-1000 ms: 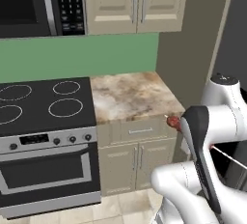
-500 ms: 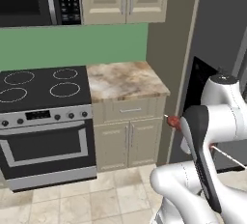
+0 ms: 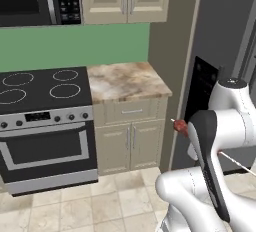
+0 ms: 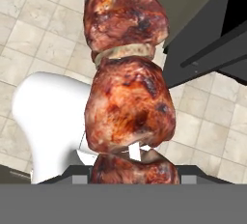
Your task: Store the kebab skewer in the freezer for long-term storage. Close the freezer door after placing the cooked food.
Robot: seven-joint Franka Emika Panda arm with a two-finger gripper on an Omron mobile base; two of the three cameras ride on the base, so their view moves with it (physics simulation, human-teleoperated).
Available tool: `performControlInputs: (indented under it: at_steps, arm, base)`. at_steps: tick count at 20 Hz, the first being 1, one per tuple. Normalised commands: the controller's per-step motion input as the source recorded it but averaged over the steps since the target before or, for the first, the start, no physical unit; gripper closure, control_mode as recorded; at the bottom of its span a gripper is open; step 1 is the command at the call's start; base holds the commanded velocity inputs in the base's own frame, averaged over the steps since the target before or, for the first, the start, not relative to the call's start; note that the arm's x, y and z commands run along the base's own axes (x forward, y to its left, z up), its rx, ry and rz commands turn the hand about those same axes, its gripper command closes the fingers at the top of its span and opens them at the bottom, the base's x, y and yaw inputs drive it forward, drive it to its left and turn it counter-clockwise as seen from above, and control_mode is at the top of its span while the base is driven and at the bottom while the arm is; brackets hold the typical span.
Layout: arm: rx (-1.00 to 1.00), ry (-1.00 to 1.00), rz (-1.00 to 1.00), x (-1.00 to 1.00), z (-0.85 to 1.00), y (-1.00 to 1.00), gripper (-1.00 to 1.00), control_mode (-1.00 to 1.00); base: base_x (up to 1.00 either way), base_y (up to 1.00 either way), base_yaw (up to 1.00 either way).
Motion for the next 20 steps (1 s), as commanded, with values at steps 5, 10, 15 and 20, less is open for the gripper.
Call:
performControlInputs:
  at_steps: [5,10,15,20]
  arm:
    - [0.0,0.0,0.0,0.0,0.0,0.0,1.0,1.0]
    - [0.0,0.0,0.0,0.0,0.0,0.0,1.0,1.0]
    - [0.0,0.0,0.0,0.0,0.0,0.0,1.0,1.0]
    - [0.0,0.0,0.0,0.0,0.0,0.0,1.0,1.0]
  base:
    - [-0.02,-1.0,0.06]
    - [0.02,-0.78,0.36]
    - [0.22,0.04,0.14]
    - [-0.27,0.03,-0.41]
